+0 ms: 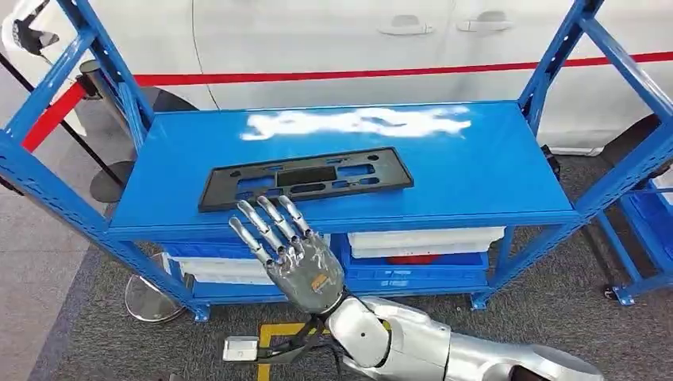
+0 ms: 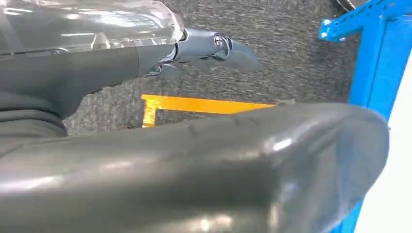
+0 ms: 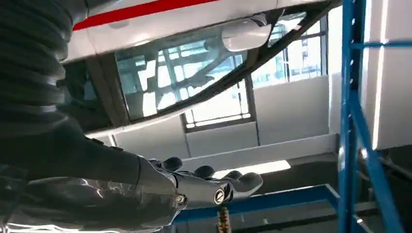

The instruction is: Take the parts from the cabinet and place them on the table.

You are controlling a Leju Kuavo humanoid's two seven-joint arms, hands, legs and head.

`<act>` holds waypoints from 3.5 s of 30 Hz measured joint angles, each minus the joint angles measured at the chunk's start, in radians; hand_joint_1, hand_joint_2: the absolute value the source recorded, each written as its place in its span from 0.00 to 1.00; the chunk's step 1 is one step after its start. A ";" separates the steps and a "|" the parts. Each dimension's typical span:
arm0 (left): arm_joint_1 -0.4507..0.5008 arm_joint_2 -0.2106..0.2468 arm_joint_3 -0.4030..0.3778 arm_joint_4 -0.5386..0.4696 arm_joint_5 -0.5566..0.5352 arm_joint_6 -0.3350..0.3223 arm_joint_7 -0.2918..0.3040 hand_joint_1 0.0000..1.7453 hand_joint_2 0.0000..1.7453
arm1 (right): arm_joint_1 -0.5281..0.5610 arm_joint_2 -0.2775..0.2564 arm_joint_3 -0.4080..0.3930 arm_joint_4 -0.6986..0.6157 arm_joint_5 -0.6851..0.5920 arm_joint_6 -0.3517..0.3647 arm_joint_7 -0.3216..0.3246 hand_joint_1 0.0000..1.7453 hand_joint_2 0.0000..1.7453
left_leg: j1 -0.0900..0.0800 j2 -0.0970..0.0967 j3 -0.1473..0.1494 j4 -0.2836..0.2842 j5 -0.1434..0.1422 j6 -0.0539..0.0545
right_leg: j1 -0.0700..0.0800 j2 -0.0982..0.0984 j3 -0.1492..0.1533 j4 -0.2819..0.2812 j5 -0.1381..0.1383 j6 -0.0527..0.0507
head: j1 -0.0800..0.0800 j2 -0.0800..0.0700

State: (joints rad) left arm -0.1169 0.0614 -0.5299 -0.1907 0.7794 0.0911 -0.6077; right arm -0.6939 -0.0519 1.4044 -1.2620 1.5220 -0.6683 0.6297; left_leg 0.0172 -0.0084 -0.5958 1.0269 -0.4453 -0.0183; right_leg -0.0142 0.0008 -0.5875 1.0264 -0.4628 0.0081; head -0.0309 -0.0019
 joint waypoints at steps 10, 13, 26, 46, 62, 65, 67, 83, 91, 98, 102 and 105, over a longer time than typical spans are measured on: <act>0.001 0.016 0.001 0.000 0.011 -0.015 -0.007 0.00 0.00 | 0.158 -0.008 0.048 0.118 0.046 -0.023 -0.064 0.00 1.00 | -0.009 -0.004 0.020 -0.012 -0.011 0.048 | 0.001 0.000 -0.152 0.264 -0.078 0.014 | 0.000 0.000; 0.001 0.018 0.002 0.000 0.009 -0.015 -0.007 0.00 0.00 | 0.226 0.008 -0.038 0.142 0.046 -0.024 -0.178 0.00 1.00 | -0.013 -0.007 0.040 -0.012 -0.026 0.044 | 0.012 0.000 -0.047 0.023 0.040 -0.013 | 0.000 0.000; 0.002 0.029 0.002 0.000 0.006 -0.016 -0.005 0.00 0.00 | 0.315 0.069 -0.258 0.203 0.046 -0.026 -0.277 0.00 1.00 | 0.004 0.002 -0.092 0.203 -0.065 -0.021 | 0.000 0.000 0.024 -0.015 -0.003 -0.030 | -0.004 0.000; -0.012 0.026 0.002 0.000 -0.013 -0.018 0.016 0.00 0.00 | 0.318 0.209 -0.589 0.271 0.037 -0.029 -0.612 0.00 1.00 | -0.006 -0.004 0.069 -0.017 -0.058 0.019 | 0.018 0.001 -0.047 0.007 0.039 -0.013 | -0.005 0.000; -0.011 0.022 -0.003 0.002 -0.046 -0.027 0.029 0.00 0.00 | 0.310 0.263 -0.717 0.319 0.023 -0.032 -0.641 0.00 1.00 | -0.010 0.001 -0.027 0.002 0.035 0.013 | 0.011 0.007 0.089 -0.021 -0.062 -0.012 | -0.010 0.000; -0.010 0.020 -0.006 0.002 -0.056 -0.021 0.032 0.00 0.00 | 0.303 0.264 -0.720 0.342 0.033 -0.032 -0.639 0.00 1.00 | -0.002 0.002 -0.011 -0.016 0.030 0.032 | 0.010 0.005 0.090 0.000 -0.086 0.008 | -0.008 0.000; -0.013 0.019 -0.006 0.002 -0.057 -0.020 0.031 0.00 0.00 | 0.300 0.263 -0.722 0.357 0.039 -0.032 -0.638 0.00 1.00 | -0.003 0.003 -0.007 -0.017 0.025 0.042 | 0.008 0.004 0.009 0.143 -0.148 0.010 | -0.007 0.000; -0.010 0.016 -0.028 0.002 -0.080 -0.032 0.004 0.00 0.00 | 0.309 0.242 -0.722 0.416 0.043 -0.034 -0.623 0.00 1.00 | -0.002 0.003 -0.072 0.197 -0.142 -0.009 | 0.010 0.000 -0.031 -0.014 0.047 -0.042 | -0.009 0.000; -0.012 0.018 -0.028 0.003 -0.077 -0.027 0.002 0.00 0.00 | 0.331 0.240 -0.730 0.402 0.044 -0.034 -0.639 0.00 1.00 | -0.011 0.002 0.093 -0.023 -0.072 0.014 | 0.016 -0.001 -0.068 0.003 0.072 -0.019 | -0.007 0.000; -0.008 0.018 -0.028 0.003 -0.077 -0.026 0.002 0.00 0.00 | 0.347 0.240 -0.745 0.382 0.043 -0.034 -0.644 0.00 1.00 | -0.007 0.009 0.078 -0.035 -0.033 0.052 | 0.007 0.000 -0.147 0.182 -0.046 0.017 | -0.003 0.000; -0.001 0.018 -0.028 0.004 -0.077 -0.026 0.003 0.00 0.00 | 0.367 0.236 -0.750 0.382 0.042 -0.034 -0.645 0.00 1.00 | -0.008 0.009 0.070 -0.031 -0.030 0.051 | 0.006 0.000 -0.155 0.245 -0.042 0.020 | -0.003 0.000; -0.002 0.017 -0.028 0.004 -0.078 -0.029 0.003 0.00 0.00 | 0.368 0.236 -0.750 0.369 0.045 -0.034 -0.645 0.00 1.00 | -0.010 0.008 0.073 -0.028 -0.038 0.039 | 0.011 0.000 -0.025 0.007 0.032 0.000 | -0.003 0.000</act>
State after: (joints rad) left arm -0.1186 0.0782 -0.5581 -0.1869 0.7012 0.0626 -0.6046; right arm -0.3259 0.1839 0.6542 -0.8930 1.5671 -0.7019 -0.0153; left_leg 0.0069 -0.0008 -0.5232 0.9990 -0.4832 0.0211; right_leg -0.0029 0.0011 -0.6123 1.0333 -0.4304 0.0085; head -0.0343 -0.0019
